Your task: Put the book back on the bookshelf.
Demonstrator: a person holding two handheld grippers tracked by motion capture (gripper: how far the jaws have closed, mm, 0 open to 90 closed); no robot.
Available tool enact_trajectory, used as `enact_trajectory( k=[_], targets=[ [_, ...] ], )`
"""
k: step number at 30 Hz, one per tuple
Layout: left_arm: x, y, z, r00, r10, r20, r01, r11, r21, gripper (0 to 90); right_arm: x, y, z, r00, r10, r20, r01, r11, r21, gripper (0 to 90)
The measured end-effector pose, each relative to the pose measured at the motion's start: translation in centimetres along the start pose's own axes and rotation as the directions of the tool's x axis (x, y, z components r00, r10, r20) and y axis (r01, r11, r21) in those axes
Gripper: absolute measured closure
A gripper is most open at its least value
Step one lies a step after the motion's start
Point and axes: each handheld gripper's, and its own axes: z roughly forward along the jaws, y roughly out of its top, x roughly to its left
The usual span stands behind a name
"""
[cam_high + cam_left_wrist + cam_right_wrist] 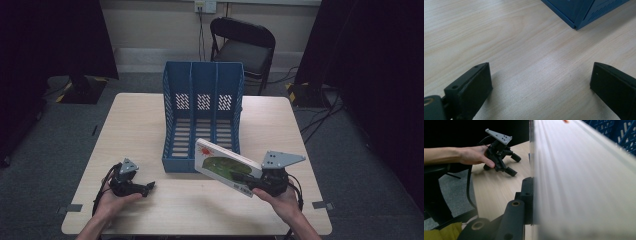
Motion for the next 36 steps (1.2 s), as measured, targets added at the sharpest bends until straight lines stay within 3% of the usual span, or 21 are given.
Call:
enact_trajectory(
  k=[11, 20, 28, 33, 36],
  targets=[
    [0.0, 0.0, 0.0, 1.0000, -0.001, 0.000, 0.001, 1.0000, 0.000, 3.1, -1.8, 0.6, 0.1, 0.9949, 0.027, 0.097, -0.026, 1.000, -0.018, 76.5],
    [0.0, 0.0, 0.0, 1.0000, -0.001, 0.000, 0.001, 1.0000, 0.000, 3.1, -3.0, 1.4, 0.0, 0.9787, 0.058, 0.197, -0.050, 0.998, -0.041, 76.5],
    [0.0, 0.0, 0.0, 1.0000, -0.001, 0.000, 0.001, 1.0000, 0.000, 3.2, -4.1, 2.0, 0.2, 0.9502, 0.089, 0.298, -0.076, 0.996, -0.056, 76.5],
    [0.0, 0.0, 0.0, 1.0000, -0.001, 0.000, 0.001, 1.0000, 0.000, 3.1, -4.3, 2.4, 0.8, 0.9231, 0.121, 0.365, -0.102, 0.992, -0.071, 76.5],
    [0.0, 0.0, 0.0, 1.0000, -0.001, 0.000, 0.001, 1.0000, 0.000, 3.1, -4.3, 2.7, 1.4, 0.9023, 0.128, 0.412, -0.107, 0.992, -0.074, 76.5]
  ],
)
